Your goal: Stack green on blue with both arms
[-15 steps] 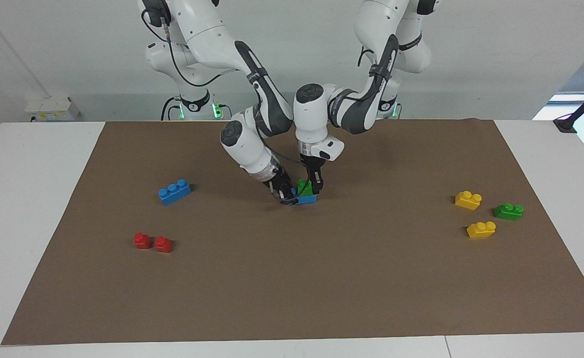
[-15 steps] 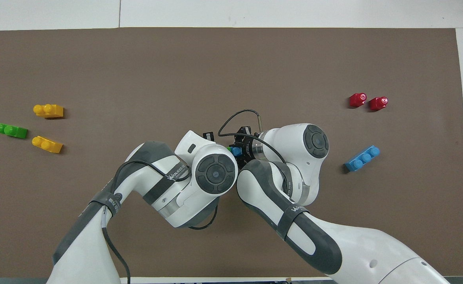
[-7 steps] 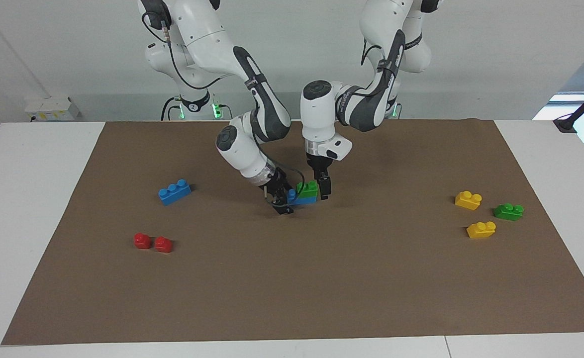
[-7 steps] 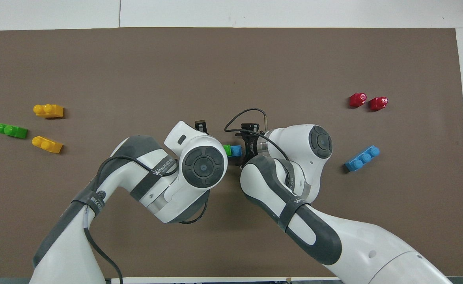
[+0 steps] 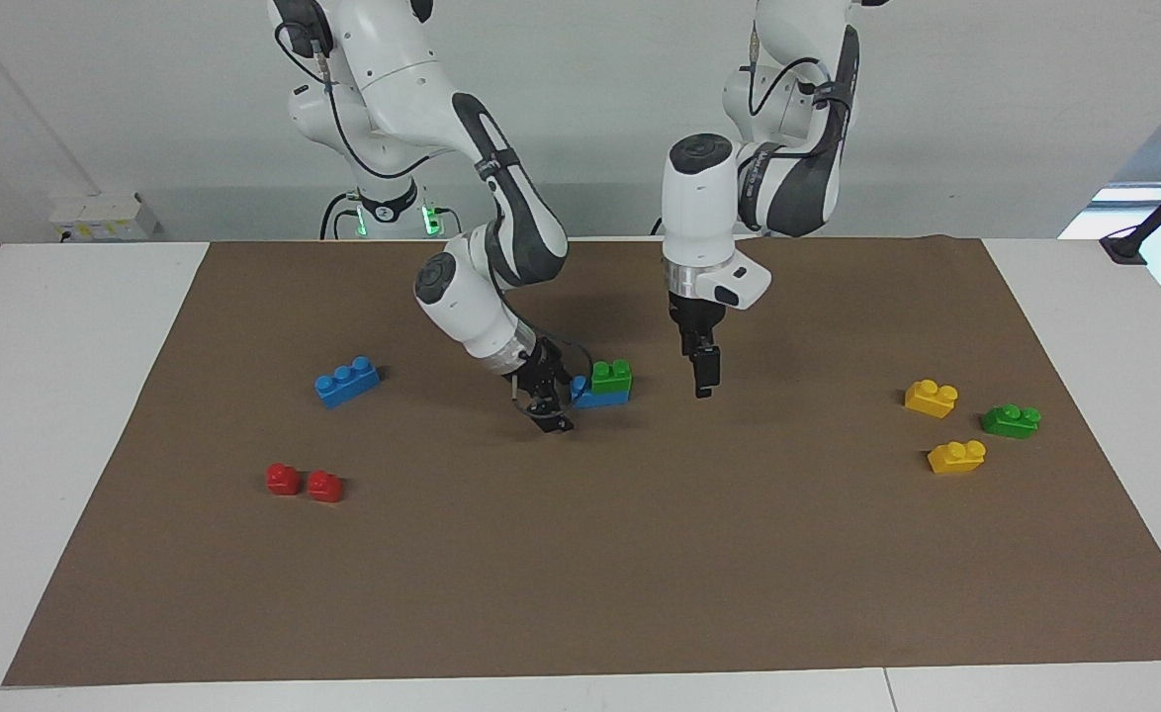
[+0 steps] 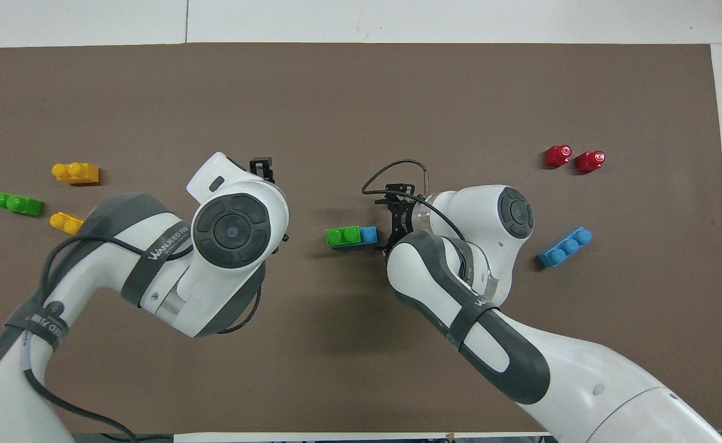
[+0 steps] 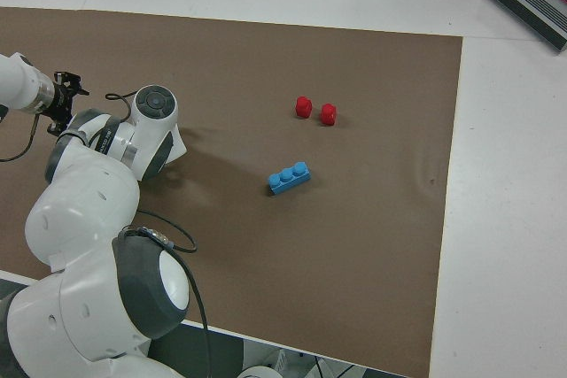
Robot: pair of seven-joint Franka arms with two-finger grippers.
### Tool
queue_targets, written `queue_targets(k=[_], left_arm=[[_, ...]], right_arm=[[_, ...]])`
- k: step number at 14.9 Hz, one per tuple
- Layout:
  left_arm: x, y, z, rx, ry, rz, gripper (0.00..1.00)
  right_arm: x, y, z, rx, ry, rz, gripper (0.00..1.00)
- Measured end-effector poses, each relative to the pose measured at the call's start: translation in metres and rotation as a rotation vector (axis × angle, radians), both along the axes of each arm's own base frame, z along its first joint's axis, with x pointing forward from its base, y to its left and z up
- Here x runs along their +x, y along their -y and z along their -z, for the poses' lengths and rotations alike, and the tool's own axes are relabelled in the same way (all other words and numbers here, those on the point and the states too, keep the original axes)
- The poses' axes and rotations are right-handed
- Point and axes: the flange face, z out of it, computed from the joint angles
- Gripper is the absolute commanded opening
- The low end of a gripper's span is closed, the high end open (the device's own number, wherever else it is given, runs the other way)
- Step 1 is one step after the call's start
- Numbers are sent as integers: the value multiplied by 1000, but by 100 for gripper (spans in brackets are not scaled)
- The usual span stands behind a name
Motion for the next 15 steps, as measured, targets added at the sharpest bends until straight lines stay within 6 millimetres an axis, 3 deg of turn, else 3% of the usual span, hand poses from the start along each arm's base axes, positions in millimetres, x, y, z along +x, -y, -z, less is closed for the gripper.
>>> queue_targets(k=[4, 8, 11, 15], left_arm=[[23, -44, -20, 27, -2, 135, 100], [58, -114, -41, 31, -25, 345, 100], [74, -171, -62, 48, -66, 534, 100], [82, -220, -93, 110, -113, 800, 100]], right_arm=[[17, 51, -15, 34, -20, -48, 96], [30, 114, -39, 28, -2, -137, 97], [33, 135, -66, -23, 33, -220, 97], [40, 147, -117, -76, 71, -325, 98]])
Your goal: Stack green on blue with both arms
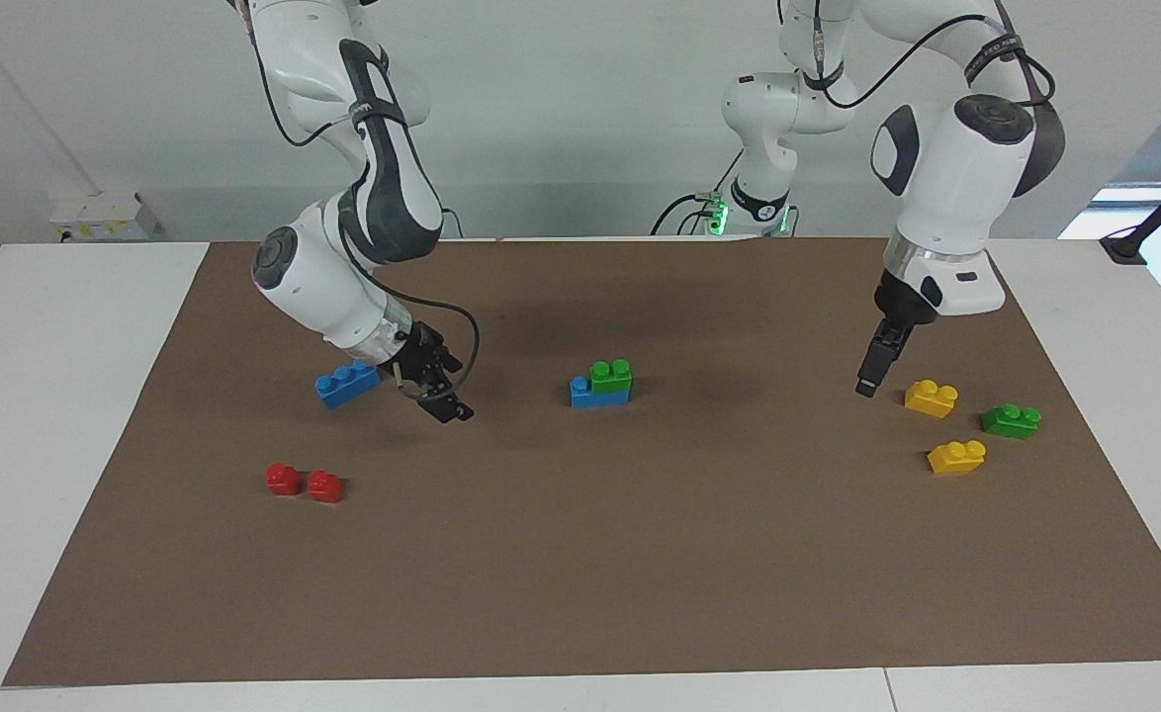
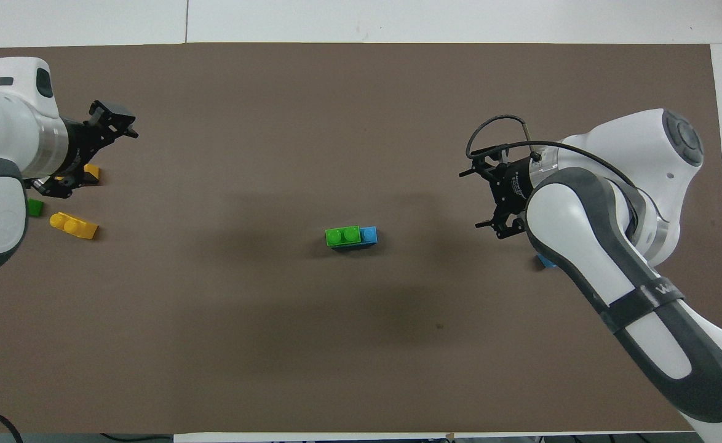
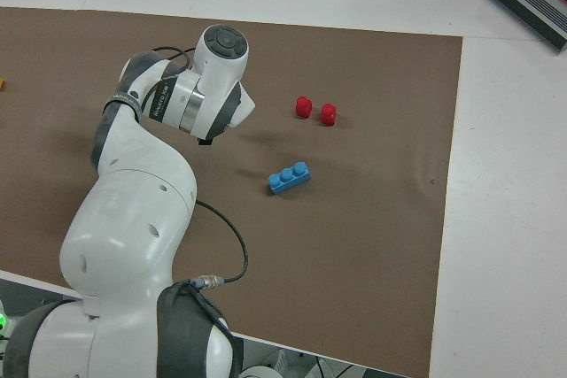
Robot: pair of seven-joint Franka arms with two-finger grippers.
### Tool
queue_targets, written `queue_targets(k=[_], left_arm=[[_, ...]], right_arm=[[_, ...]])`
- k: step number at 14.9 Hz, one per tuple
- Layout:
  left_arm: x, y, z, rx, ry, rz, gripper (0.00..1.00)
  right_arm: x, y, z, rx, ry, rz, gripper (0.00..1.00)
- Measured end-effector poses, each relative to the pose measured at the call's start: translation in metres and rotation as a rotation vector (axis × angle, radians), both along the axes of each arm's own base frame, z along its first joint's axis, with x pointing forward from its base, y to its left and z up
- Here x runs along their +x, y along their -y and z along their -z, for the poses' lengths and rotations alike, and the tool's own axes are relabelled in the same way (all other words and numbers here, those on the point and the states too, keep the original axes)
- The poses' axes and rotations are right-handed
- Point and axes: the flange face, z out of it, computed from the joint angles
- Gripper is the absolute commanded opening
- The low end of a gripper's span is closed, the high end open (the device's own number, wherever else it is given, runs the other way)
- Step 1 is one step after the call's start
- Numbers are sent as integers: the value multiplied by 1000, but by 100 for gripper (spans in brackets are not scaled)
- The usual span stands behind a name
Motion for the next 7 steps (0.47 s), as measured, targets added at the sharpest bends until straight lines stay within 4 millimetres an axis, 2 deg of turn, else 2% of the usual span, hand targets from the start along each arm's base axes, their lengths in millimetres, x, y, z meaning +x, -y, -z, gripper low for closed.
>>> queue_targets(k=[3, 7], left_arm=[[0, -18, -20, 49, -31, 222, 100], [-5, -29, -38, 90, -68, 452, 100]], right_arm=[[5, 14, -42, -19, 31, -67, 98], [4, 34, -89, -83, 102, -203, 98]])
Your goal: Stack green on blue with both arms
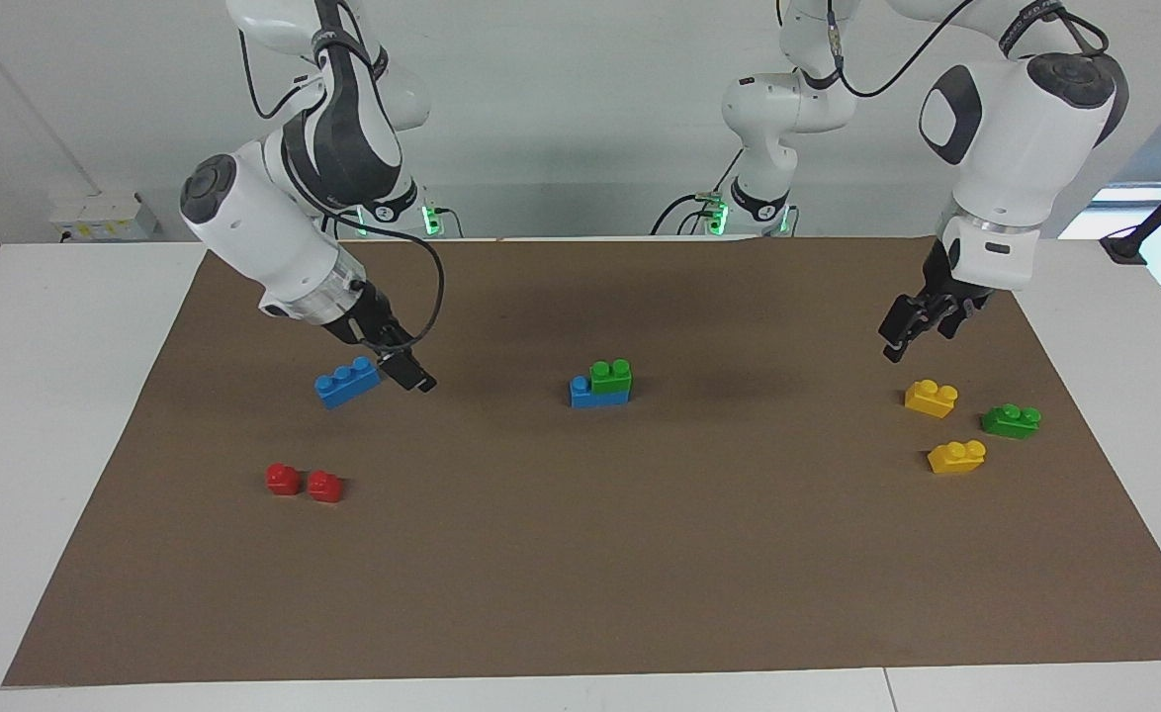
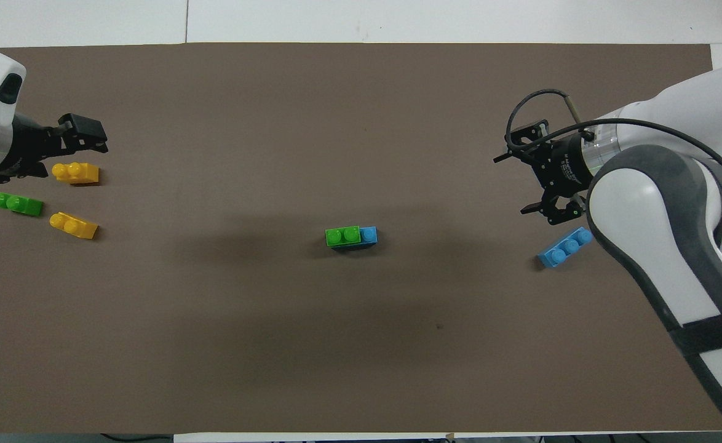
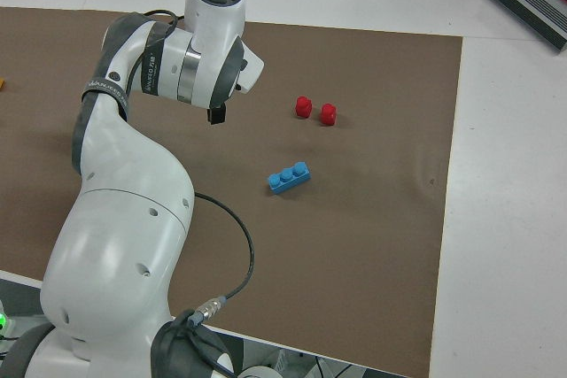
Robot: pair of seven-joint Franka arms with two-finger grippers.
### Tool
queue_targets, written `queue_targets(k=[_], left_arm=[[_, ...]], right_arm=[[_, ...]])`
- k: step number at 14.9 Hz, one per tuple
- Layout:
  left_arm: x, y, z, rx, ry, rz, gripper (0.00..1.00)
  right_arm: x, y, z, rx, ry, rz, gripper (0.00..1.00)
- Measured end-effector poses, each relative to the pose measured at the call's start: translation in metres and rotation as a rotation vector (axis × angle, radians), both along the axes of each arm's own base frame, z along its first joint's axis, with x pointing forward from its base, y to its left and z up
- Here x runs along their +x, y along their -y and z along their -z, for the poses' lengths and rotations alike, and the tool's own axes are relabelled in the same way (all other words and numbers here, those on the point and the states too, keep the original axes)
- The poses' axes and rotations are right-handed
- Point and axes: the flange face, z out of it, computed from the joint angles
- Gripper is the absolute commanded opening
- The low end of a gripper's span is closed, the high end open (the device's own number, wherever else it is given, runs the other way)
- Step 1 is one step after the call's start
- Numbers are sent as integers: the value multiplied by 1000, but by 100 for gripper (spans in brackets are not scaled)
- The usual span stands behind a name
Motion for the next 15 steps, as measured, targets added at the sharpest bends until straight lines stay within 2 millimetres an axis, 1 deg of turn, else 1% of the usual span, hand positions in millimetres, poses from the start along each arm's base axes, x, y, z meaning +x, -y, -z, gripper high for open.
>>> queue_targets(k=[2, 4, 6, 8, 10, 13, 15], left_arm=[[-6, -4, -14, 10, -18, 55, 100], [-13, -5, -33, 15, -40, 82, 100], [-24, -5, -51, 22, -43, 132, 100], [-36, -5, -64, 29, -48, 181, 100], [-40, -9, -69, 31, -43, 187, 100], [-40, -20, -71, 35, -41, 179, 100], [-40, -22, -71, 35, -41, 175, 100]], right_arm=[[-8, 6, -23, -42, 37, -74, 98], [-20, 13, -46, -72, 69, -146, 98], [-29, 29, -66, -110, 109, -234, 98], [-37, 52, -82, -146, 141, -336, 98], [-42, 78, -94, -171, 162, -435, 98], [-48, 117, -111, -196, 171, -555, 98], [-51, 131, -121, -217, 174, -624, 98]])
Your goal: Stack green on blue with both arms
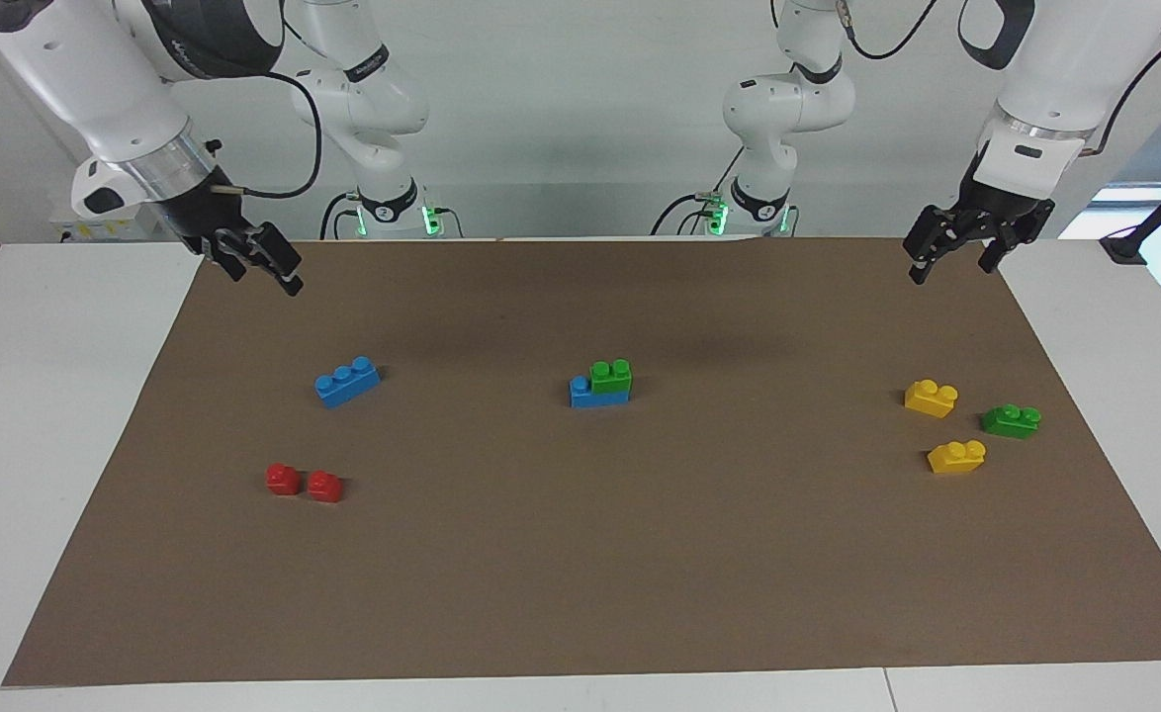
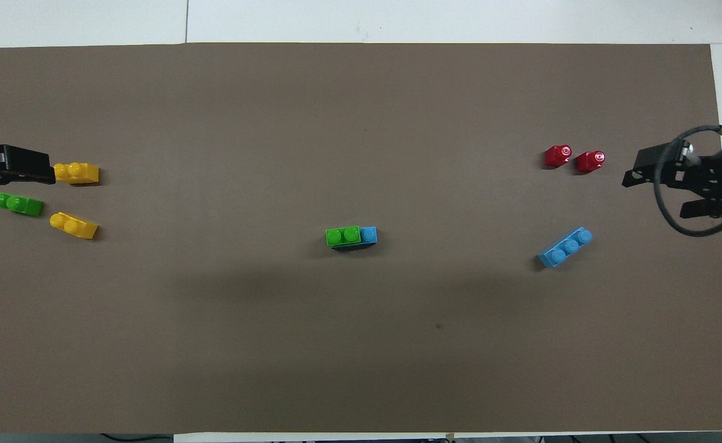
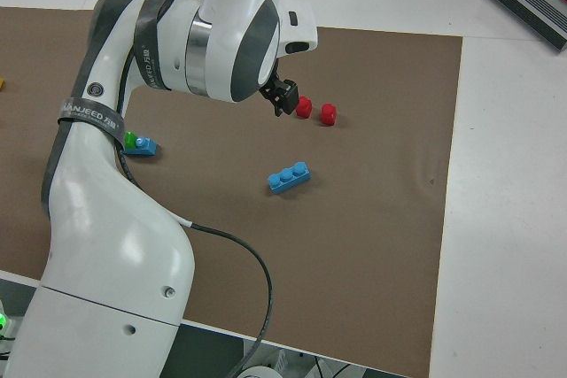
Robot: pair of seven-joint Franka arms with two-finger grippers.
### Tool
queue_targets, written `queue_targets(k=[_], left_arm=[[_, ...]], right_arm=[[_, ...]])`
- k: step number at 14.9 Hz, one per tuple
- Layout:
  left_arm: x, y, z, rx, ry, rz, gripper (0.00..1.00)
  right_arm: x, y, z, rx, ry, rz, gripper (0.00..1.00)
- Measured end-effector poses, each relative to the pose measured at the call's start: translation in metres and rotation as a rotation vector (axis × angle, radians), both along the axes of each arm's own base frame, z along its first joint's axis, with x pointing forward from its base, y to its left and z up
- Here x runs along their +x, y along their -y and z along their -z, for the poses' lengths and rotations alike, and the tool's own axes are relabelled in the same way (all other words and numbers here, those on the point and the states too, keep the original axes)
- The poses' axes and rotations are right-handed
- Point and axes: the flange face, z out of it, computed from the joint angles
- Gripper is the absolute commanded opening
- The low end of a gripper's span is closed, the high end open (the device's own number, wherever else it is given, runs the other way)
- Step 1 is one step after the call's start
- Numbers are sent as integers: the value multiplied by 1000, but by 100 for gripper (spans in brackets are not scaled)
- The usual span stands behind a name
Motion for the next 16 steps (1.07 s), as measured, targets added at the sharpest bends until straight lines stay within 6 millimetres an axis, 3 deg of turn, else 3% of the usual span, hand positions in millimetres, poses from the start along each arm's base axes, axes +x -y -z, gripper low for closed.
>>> queue_targets(k=[6, 11, 16], left_arm=[[-3, -4, 3, -24, -33, -13, 100], [-4, -2, 4, -37, -44, -13, 100], [-5, 0, 5, -72, -53, -15, 100]], right_arm=[[-12, -5, -19, -98, 1, -187, 97], [-12, -33, -18, -134, -3, -261, 96], [-12, -44, -13, -133, -12, -278, 95]])
